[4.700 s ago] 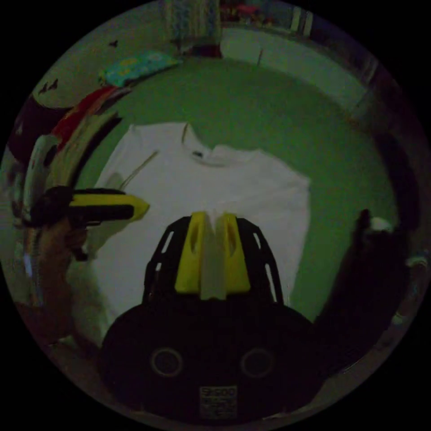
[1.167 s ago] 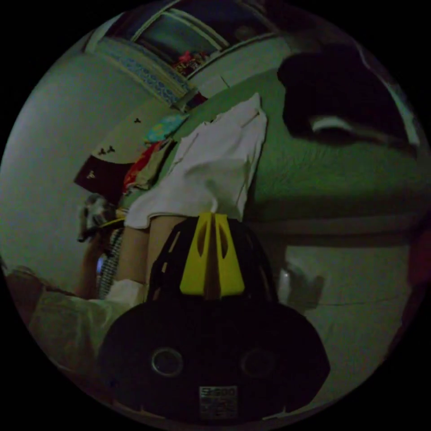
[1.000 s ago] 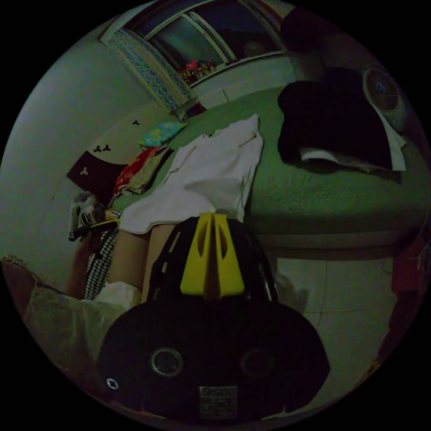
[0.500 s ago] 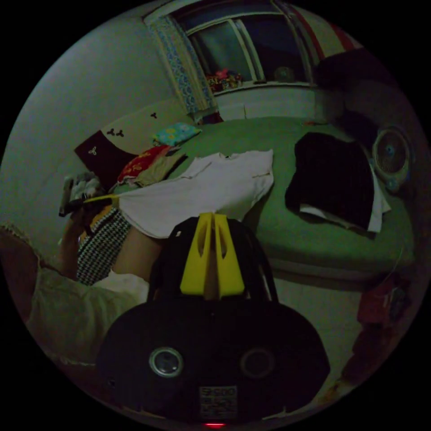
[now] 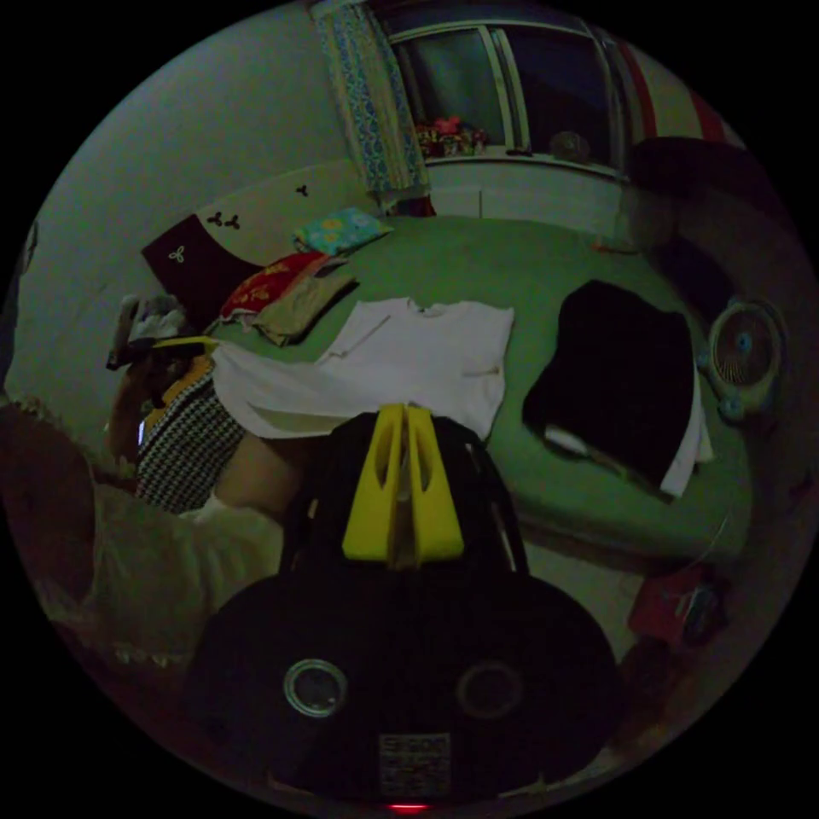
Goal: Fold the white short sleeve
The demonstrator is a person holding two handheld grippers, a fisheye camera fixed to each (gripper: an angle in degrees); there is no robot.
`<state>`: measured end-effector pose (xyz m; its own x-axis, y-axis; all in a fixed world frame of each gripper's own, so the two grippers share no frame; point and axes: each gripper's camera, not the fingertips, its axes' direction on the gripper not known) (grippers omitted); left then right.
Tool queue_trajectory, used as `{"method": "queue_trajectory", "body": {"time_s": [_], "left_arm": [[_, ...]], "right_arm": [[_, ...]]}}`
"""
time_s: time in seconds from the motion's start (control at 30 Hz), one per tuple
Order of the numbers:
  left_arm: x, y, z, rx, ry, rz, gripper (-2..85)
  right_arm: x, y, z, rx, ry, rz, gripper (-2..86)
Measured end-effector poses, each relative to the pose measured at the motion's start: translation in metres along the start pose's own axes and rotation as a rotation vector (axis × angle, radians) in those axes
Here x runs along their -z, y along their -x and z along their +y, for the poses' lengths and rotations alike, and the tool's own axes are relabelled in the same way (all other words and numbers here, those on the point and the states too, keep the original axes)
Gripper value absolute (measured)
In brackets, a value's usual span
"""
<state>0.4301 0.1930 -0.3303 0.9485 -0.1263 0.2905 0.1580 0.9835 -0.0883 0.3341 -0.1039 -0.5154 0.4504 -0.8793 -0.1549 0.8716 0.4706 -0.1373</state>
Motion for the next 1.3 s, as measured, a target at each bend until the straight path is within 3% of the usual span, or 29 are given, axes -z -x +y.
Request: {"method": "queue_trajectory", "body": {"time_s": [0.23, 0.37, 0.5, 0.63, 0.87, 1.0, 1.17, 1.3], "left_arm": [[-0.094, 0.087, -0.151, 0.093, -0.062, -0.059, 1.5], [-0.166, 0.134, -0.216, 0.219, -0.006, -0.136, 4.5], [-0.224, 0.174, -0.229, 0.349, 0.059, -0.097, 7.0], [-0.26, 0.191, -0.213, 0.312, 0.109, -0.033, 11.2], [-0.312, 0.187, -0.185, 0.194, 0.195, 0.057, 12.5], [-0.356, 0.186, -0.179, 0.199, 0.249, 0.119, 12.3], [-0.395, 0.189, -0.181, 0.233, 0.268, 0.099, 10.9], [-0.404, 0.194, -0.187, 0.255, 0.252, 0.12, 6.4]], "right_arm": [[-0.08, -0.061, -0.183, -0.093, -0.018, 0.11, -1.6], [-0.154, -0.099, -0.244, -0.276, 0.131, 0.327, -0.5], [-0.172, -0.096, -0.236, -0.199, 0.163, 0.302, 2.9], [-0.179, -0.097, -0.196, -0.132, 0.215, 0.199, 8.6], [-0.194, -0.109, -0.17, -0.133, 0.27, 0.082, 10.6], [-0.212, -0.111, -0.171, -0.137, 0.357, 0.118, 8.7], [-0.206, -0.116, -0.178, -0.197, 0.316, 0.087, 0.4], [-0.192, -0.112, -0.178, -0.176, 0.268, 0.084, -1.2]]}}
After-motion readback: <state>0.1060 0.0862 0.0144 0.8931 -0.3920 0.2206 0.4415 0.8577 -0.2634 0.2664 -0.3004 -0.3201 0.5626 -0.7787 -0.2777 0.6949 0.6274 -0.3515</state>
